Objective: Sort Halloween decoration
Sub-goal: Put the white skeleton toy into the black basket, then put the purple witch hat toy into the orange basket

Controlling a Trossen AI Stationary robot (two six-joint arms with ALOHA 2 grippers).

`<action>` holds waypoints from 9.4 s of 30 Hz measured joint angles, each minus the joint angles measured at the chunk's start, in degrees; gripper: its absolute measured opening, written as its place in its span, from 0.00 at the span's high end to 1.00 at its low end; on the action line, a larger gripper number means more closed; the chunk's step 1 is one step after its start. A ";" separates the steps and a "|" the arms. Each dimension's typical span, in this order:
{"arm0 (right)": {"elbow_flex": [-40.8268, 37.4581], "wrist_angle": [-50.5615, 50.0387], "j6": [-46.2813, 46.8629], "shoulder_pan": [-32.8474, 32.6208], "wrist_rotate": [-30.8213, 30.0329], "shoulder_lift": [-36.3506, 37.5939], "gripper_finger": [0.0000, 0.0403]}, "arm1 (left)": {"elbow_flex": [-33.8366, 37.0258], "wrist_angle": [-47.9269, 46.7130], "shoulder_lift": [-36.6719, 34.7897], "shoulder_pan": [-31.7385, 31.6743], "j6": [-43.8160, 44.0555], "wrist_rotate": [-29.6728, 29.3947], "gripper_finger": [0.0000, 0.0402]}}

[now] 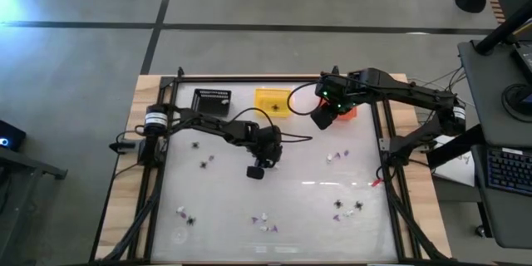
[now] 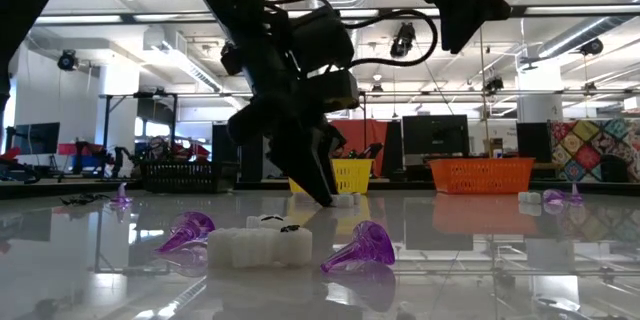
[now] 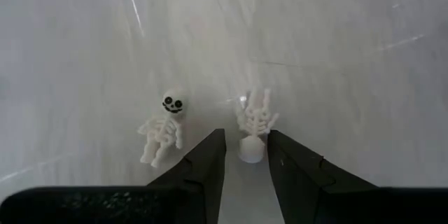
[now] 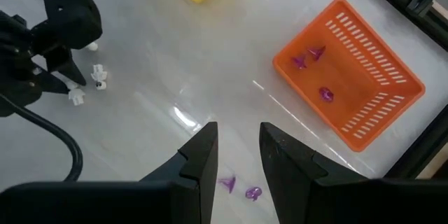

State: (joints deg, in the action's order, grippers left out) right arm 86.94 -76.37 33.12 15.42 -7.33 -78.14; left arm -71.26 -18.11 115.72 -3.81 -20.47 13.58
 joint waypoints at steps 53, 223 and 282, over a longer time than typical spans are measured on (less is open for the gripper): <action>-0.11 0.41 -7.19 -0.15 -1.77 0.03 0.75 | 14.46 -27.00 -35.08 -20.62 6.23 -14.49 1.00; 26.23 21.33 25.46 -45.00 4.60 -50.47 0.64 | 1.66 -53.05 -61.66 -26.16 8.96 -8.43 0.67; 21.57 27.71 51.36 -44.41 7.24 -50.54 0.64 | 1.66 -53.14 -63.86 -26.17 9.92 -8.46 0.67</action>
State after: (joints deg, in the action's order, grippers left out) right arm 108.51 -48.66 84.49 -28.99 -0.09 -128.68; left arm -69.60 -71.25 51.86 -29.98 -10.55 5.12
